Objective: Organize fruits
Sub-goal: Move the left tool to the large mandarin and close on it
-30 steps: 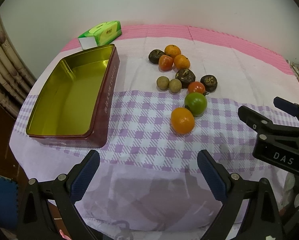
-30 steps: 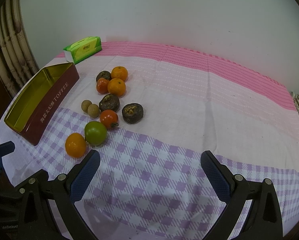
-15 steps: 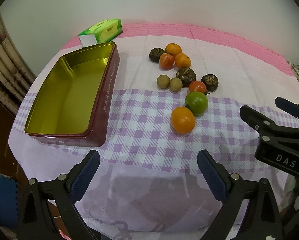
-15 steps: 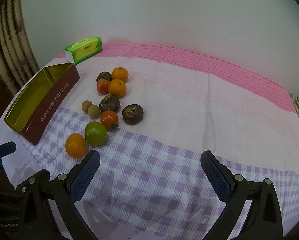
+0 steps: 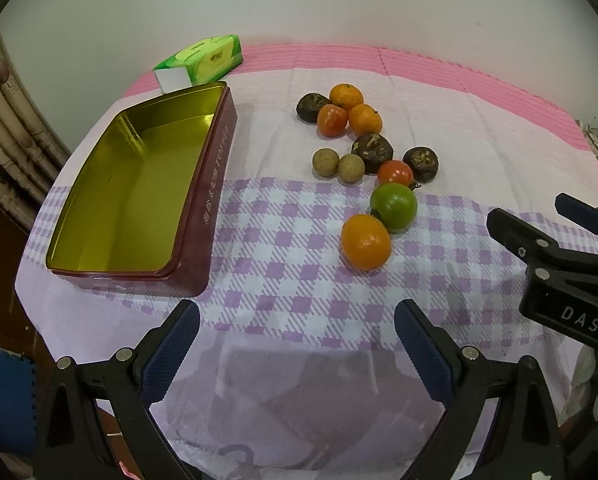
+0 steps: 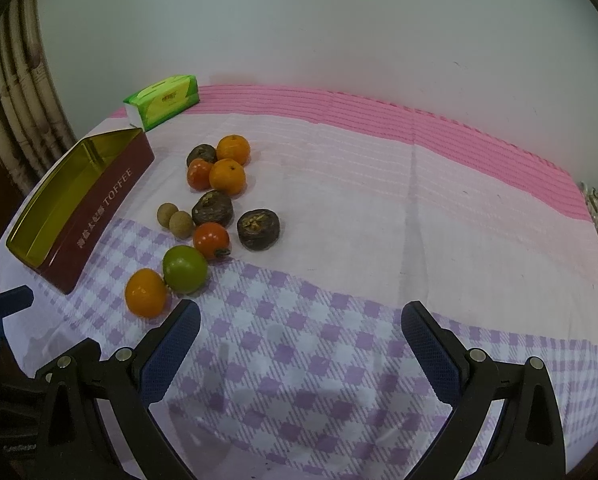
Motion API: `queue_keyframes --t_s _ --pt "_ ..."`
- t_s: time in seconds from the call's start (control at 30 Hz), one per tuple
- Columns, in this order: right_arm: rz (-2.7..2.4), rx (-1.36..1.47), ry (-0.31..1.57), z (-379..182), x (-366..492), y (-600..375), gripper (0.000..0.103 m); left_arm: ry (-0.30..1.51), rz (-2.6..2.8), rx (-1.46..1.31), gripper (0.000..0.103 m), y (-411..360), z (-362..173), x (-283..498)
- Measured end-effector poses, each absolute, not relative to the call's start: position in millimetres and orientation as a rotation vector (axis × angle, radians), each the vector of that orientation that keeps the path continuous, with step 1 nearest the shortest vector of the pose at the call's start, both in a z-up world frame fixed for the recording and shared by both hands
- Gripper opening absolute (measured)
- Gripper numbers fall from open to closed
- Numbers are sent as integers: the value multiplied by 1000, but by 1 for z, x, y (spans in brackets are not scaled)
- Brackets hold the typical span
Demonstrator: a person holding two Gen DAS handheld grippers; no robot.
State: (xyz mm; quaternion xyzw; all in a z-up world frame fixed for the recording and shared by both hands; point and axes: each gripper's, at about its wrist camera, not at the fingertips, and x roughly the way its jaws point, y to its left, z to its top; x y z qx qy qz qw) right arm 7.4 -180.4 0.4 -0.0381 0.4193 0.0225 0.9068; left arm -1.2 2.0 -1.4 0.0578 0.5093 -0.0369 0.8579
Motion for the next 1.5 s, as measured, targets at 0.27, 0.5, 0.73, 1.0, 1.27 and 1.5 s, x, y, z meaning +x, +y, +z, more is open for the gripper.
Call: queue_keyframes --t_s 0.27,0.5,0.73,1.0,1.27,1.5 --pt "28 -50 872 -1 12 -194 100 1055 -107 124 91 -6 0 4" --pt "5 -22 887 -5 18 -207 100 1062 -195 108 74 -15 -2 12" --pt "3 -13 900 -9 20 -211 100 1097 -242 75 65 -18 -9 28" --pt "-2 -5 906 -10 21 -214 100 1130 -272 84 53 -31 -21 44" --pt "-1 -6 911 -11 21 -214 100 1149 -256 108 41 -35 -33 52" --pt "2 -12 915 -12 21 -213 100 1153 -257 118 32 -35 -36 54"
